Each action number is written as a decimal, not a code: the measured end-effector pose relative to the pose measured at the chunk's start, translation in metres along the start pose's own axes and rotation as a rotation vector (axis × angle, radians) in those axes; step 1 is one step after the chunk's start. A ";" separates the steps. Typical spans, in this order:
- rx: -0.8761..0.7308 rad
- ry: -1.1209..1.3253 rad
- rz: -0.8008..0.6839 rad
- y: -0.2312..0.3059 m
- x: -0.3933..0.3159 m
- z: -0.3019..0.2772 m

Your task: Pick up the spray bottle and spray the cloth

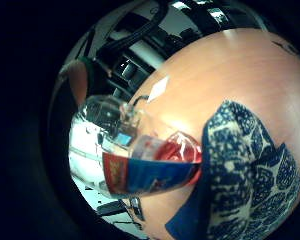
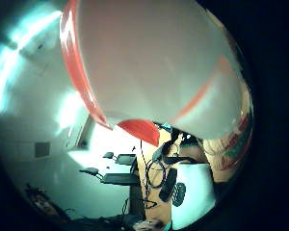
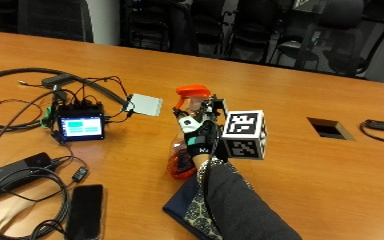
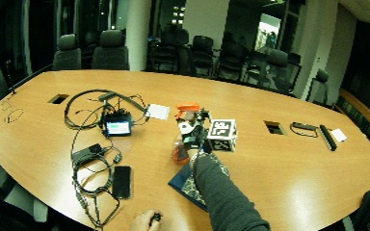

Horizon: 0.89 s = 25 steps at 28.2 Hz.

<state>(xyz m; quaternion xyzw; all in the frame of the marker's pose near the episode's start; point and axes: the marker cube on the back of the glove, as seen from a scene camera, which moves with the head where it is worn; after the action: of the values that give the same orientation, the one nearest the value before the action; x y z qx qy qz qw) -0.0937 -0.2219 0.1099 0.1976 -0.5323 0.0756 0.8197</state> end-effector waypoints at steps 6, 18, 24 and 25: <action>-0.057 0.126 -0.048 0.009 -0.019 -0.005; -0.222 0.444 -0.252 0.016 -0.062 -0.043; -0.309 0.568 -0.423 0.047 -0.088 -0.072; -0.322 0.604 -0.445 0.052 -0.092 -0.076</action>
<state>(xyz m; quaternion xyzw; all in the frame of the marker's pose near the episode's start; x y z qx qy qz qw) -0.0857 -0.1356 0.0128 0.1459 -0.2169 -0.1334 0.9560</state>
